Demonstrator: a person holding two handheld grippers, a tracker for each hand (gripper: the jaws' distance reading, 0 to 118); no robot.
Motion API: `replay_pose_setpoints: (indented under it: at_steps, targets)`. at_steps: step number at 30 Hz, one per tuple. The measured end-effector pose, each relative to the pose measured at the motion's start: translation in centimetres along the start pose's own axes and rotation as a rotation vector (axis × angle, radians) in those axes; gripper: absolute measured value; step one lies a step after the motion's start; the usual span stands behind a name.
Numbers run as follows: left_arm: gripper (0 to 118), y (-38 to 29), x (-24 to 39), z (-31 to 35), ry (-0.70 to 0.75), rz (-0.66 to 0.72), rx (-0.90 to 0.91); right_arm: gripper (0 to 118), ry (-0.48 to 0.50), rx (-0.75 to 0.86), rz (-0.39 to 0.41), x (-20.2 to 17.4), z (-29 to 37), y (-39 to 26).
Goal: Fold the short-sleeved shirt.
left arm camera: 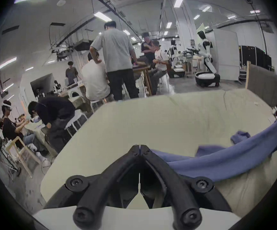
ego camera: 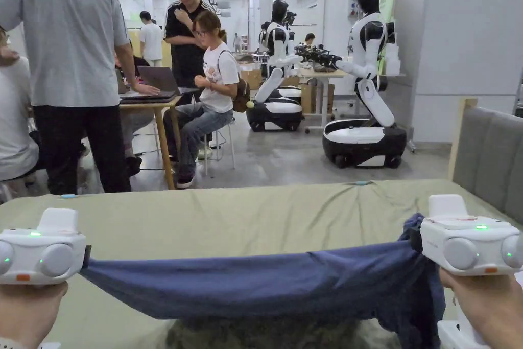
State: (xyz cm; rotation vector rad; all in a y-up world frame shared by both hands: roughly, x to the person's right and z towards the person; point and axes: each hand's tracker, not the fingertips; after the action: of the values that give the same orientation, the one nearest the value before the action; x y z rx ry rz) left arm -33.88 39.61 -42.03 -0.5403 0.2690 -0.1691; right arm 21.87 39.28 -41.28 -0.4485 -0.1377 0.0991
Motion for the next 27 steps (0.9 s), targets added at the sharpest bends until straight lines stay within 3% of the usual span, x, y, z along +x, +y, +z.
replay_pose_setpoints:
  at_steps: [7, 13, 14, 17, 18, 19, 25, 27]
  targets:
    - [0, -13.0, -0.8, 2.2, -0.073, 0.063, -0.183, 7, 0.017, -0.182, -0.008, -0.9, 1.6, -13.4]
    - [0, -16.2, -0.8, 3.5, -0.102, 0.096, -0.196, 8, 0.068, -0.255, -0.002, -1.1, 3.0, -15.4]
    - [8, -15.5, -0.8, 3.8, -0.095, 0.103, -0.172, 15, 0.09, -0.232, 0.004, -1.3, 3.4, -14.7]
    - [76, -12.5, -0.3, 5.4, -0.086, 0.133, -0.038, 110, 0.092, -0.111, 0.015, -2.5, 4.5, -11.2]
    - [95, -11.1, 0.1, 5.7, -0.09, 0.151, 0.002, 118, 0.107, -0.045, 0.002, -3.0, 5.6, -10.0]
    - [100, -10.0, 0.5, 6.2, -0.1, 0.163, 0.032, 113, 0.116, 0.001, -0.012, -3.7, 5.7, -8.8]
    - [100, -4.5, 5.5, 8.2, -0.208, 0.14, 0.118, 117, 0.128, 0.097, -0.026, -8.3, 7.7, -4.5]
    - [96, -4.1, 7.1, 8.4, -0.225, 0.082, 0.116, 107, 0.159, 0.113, -0.032, -9.4, 7.9, -4.2]
